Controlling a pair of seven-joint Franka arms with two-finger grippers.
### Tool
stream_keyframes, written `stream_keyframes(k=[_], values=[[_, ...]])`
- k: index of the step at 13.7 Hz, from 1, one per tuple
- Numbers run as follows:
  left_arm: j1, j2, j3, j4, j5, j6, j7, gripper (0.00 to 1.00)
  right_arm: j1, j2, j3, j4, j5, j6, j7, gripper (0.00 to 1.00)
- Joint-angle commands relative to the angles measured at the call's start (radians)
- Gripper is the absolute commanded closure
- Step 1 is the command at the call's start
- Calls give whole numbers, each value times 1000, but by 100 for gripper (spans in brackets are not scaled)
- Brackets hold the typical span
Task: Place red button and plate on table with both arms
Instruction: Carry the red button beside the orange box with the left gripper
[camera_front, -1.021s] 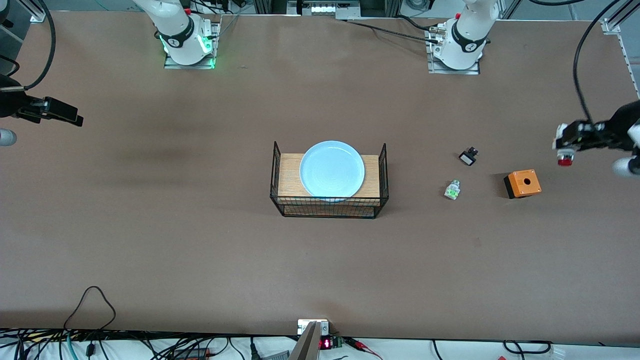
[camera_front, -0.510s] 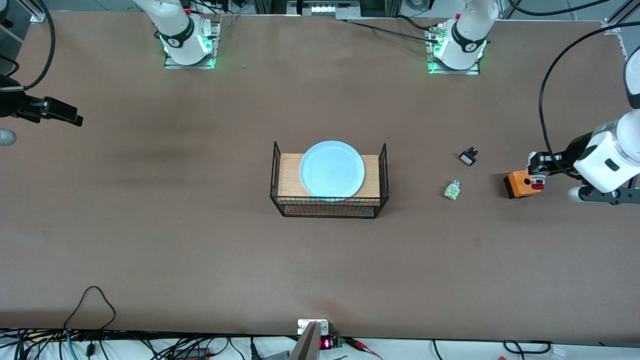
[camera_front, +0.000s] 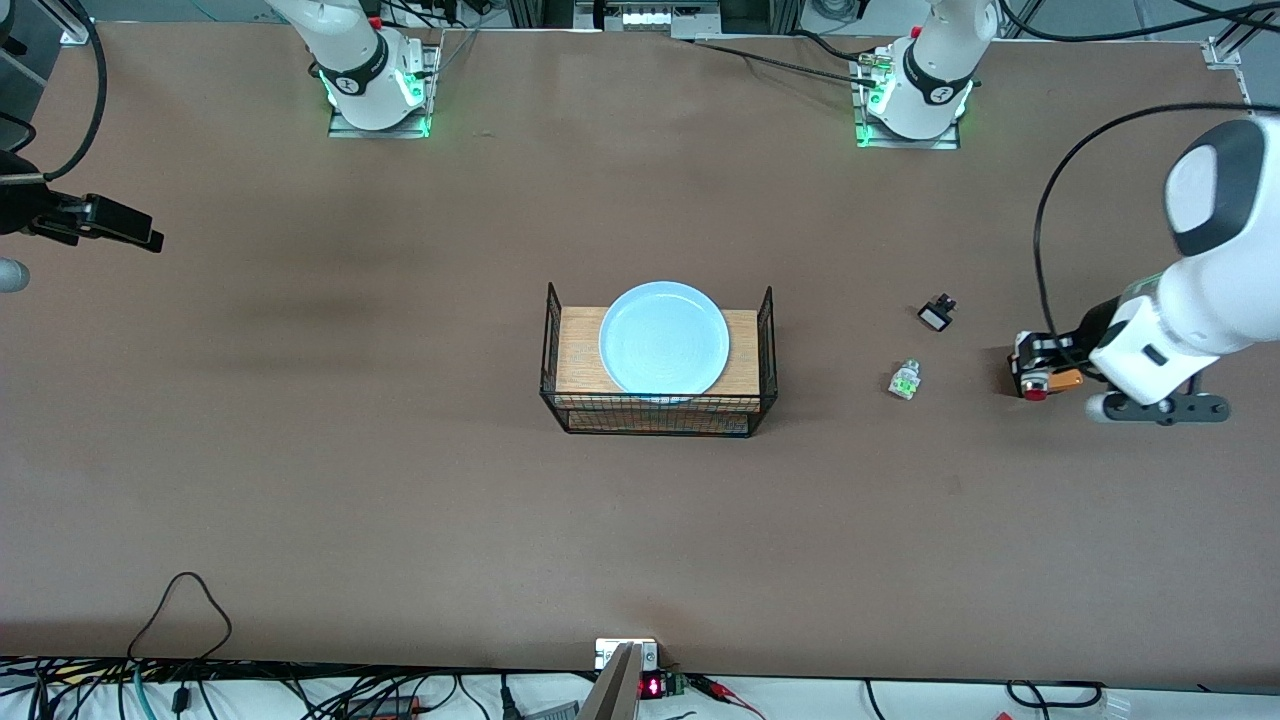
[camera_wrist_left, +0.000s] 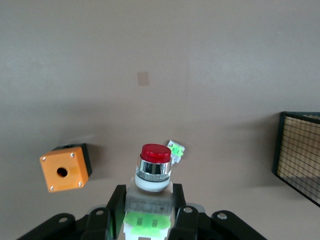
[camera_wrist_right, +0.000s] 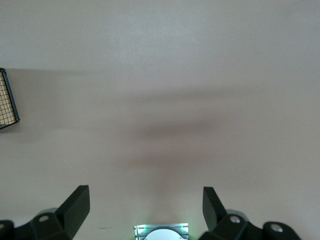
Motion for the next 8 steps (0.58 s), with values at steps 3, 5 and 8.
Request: stream_keyframes(k=[3, 5, 8], values=[[1, -8, 45, -202, 3, 264, 32, 88, -6, -5, 1, 0, 18, -11, -7, 0], [6, 28, 51, -233, 49, 342, 47, 87, -8, -5, 1, 0, 18, -11, -7, 0], [9, 110, 79, -239, 77, 471, 89, 85, -8, -3, 1, 0, 18, -9, -4, 0]])
